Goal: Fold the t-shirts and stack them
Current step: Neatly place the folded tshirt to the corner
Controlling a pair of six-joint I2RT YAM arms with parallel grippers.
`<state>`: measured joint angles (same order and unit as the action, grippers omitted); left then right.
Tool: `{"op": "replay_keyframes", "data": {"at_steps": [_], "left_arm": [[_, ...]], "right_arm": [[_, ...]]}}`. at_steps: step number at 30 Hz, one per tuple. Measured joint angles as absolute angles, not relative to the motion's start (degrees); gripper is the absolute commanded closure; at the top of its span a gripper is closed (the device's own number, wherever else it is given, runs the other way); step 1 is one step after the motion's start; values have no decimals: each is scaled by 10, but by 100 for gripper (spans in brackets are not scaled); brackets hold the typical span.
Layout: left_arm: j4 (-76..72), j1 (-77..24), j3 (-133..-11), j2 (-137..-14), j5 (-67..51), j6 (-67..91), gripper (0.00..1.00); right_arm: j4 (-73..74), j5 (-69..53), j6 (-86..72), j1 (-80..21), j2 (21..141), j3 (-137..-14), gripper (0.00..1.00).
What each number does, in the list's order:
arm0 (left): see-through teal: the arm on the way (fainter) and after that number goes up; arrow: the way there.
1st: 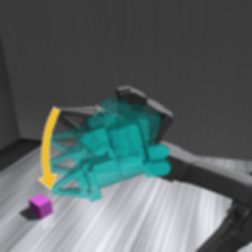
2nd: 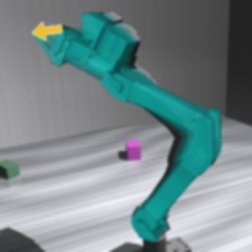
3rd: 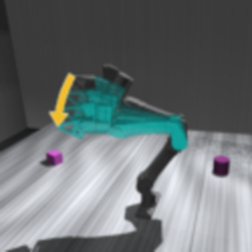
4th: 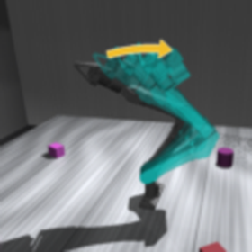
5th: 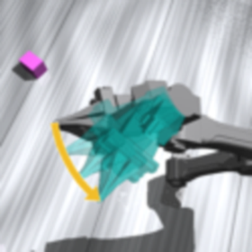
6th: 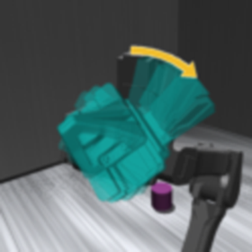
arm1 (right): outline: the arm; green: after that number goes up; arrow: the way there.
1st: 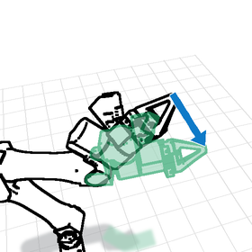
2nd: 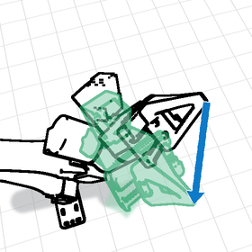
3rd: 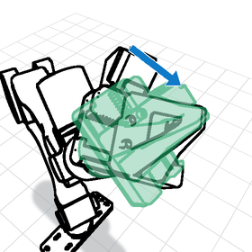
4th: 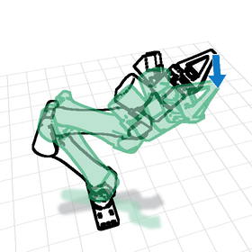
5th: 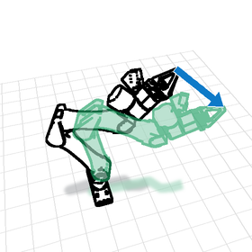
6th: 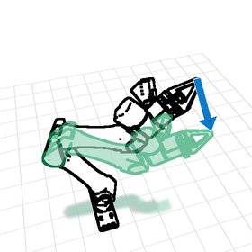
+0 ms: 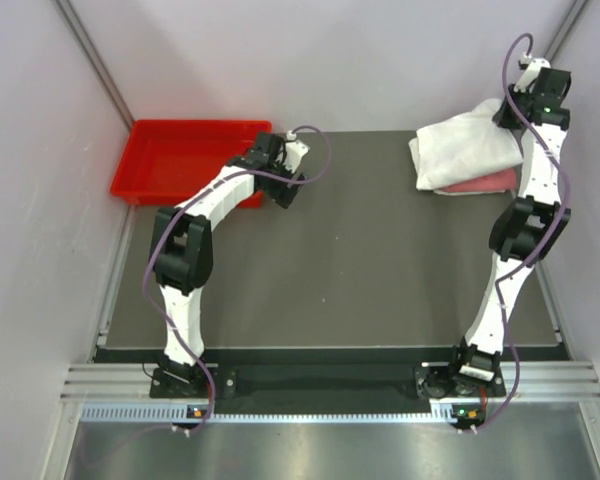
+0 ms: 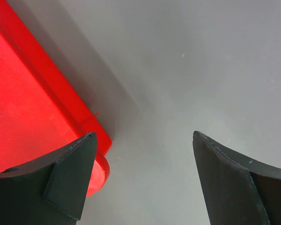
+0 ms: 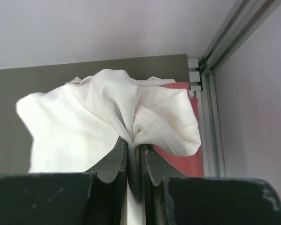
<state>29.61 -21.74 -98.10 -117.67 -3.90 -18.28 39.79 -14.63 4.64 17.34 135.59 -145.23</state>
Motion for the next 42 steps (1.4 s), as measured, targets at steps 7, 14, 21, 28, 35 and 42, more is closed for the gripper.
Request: {"op": "replay_keyframes", "data": {"at_steps": [7,14,21,28,35,42], "left_arm": [[315,-217,-981,-1187,-31,-185,12],[319,-217,-981,-1187,-32,-184,12],[329,-217,-982,-1187,-36,-185,13],[335,-218,-982,-1187,-38,-188,12],[331,-219,-952,-1178,-40,-200,13],[332,-218,-921,-1171,-36,-213,13]], "right_arm": [[356,-123,81,181,1409,-1444,100],[304,-68,99,182,1419,-1425,0],[257,-13,125,177,1393,-1353,0],[230,-16,155,141,1314,-1235,0],[189,-16,166,30,1287,-1191,6],[136,65,187,-64,1338,-1204,23]]}}
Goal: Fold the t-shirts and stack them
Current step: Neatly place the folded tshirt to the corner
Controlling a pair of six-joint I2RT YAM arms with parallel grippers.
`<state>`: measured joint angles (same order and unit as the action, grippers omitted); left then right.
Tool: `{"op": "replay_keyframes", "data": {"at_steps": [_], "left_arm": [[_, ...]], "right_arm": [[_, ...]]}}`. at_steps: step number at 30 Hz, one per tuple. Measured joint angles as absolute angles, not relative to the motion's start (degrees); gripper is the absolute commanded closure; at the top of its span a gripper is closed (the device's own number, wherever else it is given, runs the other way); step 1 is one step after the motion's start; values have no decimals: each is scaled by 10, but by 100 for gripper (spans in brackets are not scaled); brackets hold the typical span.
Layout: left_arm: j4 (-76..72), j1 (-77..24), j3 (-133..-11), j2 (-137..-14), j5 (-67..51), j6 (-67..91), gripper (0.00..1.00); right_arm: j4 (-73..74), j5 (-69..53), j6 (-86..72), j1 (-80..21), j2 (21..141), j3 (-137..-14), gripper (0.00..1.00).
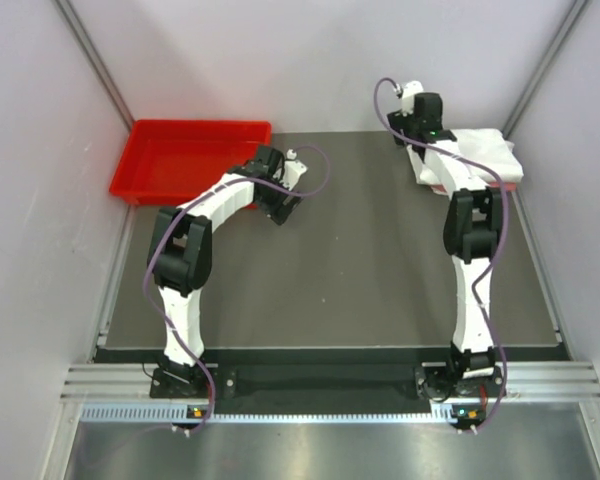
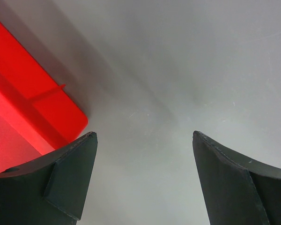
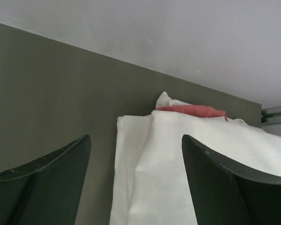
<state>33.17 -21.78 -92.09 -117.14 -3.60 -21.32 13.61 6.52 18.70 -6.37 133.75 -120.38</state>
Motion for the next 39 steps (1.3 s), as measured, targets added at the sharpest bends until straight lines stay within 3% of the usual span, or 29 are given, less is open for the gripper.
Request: {"op": "replay_keyframes", "data": {"at_steps": [6,9,10,11,12,14,20,28,33,35,36,38,39], "left_arm": [[331,-217,-920,-1171,-38,-220,13],[331,-217,-920,-1171,-40,-222,13],[331,-217,-920,-1171,-41,-223,13],[331,-217,-920,-1171,-41,-223,13],[331,-217,-920,-1171,-43,-223,13],[331,-217,-920,-1171,-44,-224,13],[332,-217,-920,-1172,-50,-225,13],[335,-214,-920,-1174,-54,-227,13],[336,-211,-920,-1178,-56,-227,13],[336,-210,-920,-1178,-56,-227,13],[336,-210,-920,-1178,-56,-227,13],[336,-209,-920,-1180,-57,-227,13],[336,-208,-920,-1180,-58,-227,13]], "right_arm": [[94,161,214,-73,1404,-1212,27],[76,195,234,-73,1423,-1213,53],[68,204,239,-73,1428,-1213,66],[61,212,244,-73,1432,-1213,71],[56,219,246,-73,1435,-1213,87],[46,229,249,-74,1435,-1213,100],[3,248,255,-76,1435,-1208,100],[-61,244,295,-97,1361,-1086,100],[-48,228,306,-102,1357,-1108,100],[-34,225,304,-102,1360,-1122,85],[-28,225,302,-102,1365,-1133,51],[-16,217,296,-102,1378,-1158,40],[-10,210,292,-102,1385,-1169,29]]}}
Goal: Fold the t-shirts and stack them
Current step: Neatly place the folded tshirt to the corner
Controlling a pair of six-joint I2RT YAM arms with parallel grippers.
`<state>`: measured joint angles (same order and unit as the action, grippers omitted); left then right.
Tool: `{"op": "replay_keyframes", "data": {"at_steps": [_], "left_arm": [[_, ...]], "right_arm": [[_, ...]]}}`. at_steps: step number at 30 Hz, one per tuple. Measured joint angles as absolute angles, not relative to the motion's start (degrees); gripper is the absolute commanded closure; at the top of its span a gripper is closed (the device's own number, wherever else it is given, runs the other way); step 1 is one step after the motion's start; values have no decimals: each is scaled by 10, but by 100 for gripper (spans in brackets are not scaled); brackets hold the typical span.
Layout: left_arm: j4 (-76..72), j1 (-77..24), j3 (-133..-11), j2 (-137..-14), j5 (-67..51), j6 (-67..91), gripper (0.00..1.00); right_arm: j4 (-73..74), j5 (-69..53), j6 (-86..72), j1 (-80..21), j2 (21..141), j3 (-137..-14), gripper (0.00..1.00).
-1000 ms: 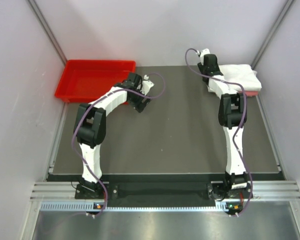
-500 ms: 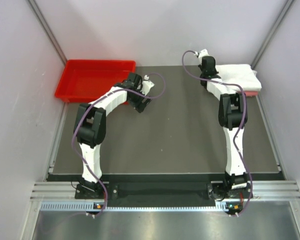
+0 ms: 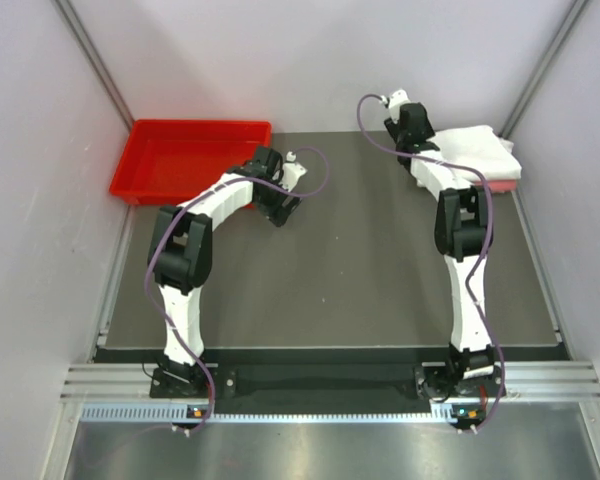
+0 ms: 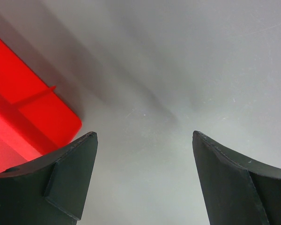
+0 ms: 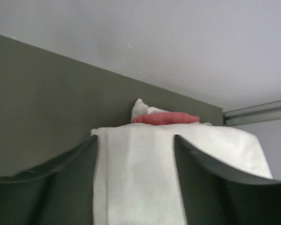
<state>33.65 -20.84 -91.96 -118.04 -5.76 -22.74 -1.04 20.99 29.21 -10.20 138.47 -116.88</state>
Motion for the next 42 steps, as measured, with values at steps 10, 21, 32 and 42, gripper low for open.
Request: {"op": "replay_keyframes", "data": {"at_steps": [10,21,32,42], "left_arm": [[345,-208,-920,-1195,-66,-229,14],[350,-204,-920,-1196,-66,-228,14],[350,-203,-912,-1195,-68,-227,14],[351,-202,-876,-1148,-70,-224,13]], "right_arm": [[99,38,229,-90,1381,-1169,57],[78,-44,71,-33,1201,-964,100],[26,-117,-31,35,1179,-866,100],[53,-158,-54,44,1172,-868,17]]}}
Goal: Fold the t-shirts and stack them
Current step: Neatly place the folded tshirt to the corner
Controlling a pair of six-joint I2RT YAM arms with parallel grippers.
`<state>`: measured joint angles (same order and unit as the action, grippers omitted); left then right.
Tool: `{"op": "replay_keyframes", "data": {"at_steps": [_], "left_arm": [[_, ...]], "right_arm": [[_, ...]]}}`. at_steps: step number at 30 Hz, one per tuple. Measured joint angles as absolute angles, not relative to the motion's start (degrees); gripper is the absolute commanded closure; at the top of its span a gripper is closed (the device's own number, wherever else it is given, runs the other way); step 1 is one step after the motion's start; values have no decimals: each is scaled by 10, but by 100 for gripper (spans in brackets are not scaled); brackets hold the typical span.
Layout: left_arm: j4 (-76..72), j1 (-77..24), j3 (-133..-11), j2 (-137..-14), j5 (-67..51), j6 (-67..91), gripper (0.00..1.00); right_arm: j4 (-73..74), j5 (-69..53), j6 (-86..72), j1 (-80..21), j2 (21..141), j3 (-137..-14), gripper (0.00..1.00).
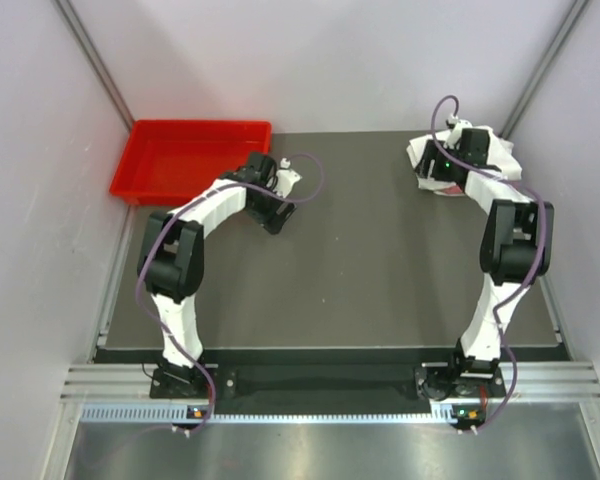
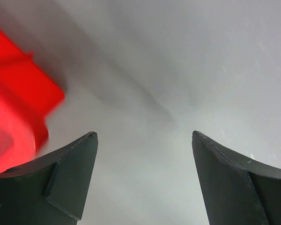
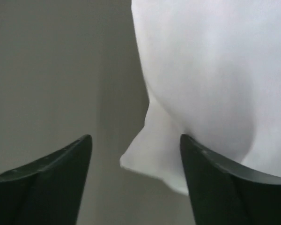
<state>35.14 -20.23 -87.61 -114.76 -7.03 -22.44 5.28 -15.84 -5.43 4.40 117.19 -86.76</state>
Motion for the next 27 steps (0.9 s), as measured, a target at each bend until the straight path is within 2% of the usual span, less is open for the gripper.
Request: {"op": "replay_keyframes", "data": {"at_steps": [1,10,15,21,27], "left_arm": [[351,-202,-860,-1128,-70,-222,13],[307,-189,-692,-914,-25,-183,9],[276,-123,-592,-806,4,-144,7],[249,-39,-513,-753,25,-112,7],[229,-28,-440,-717,34,-97,7]], "right_arm": [[51,-161,-60,43,1157,-853,0],[11,-169,-95,42,875,-625,0],[-30,-165,-134,37,738,-461,0],[-23,-150,-160,31,625,-325,0],[-12,-139,-167,31,527,-258,0]]}}
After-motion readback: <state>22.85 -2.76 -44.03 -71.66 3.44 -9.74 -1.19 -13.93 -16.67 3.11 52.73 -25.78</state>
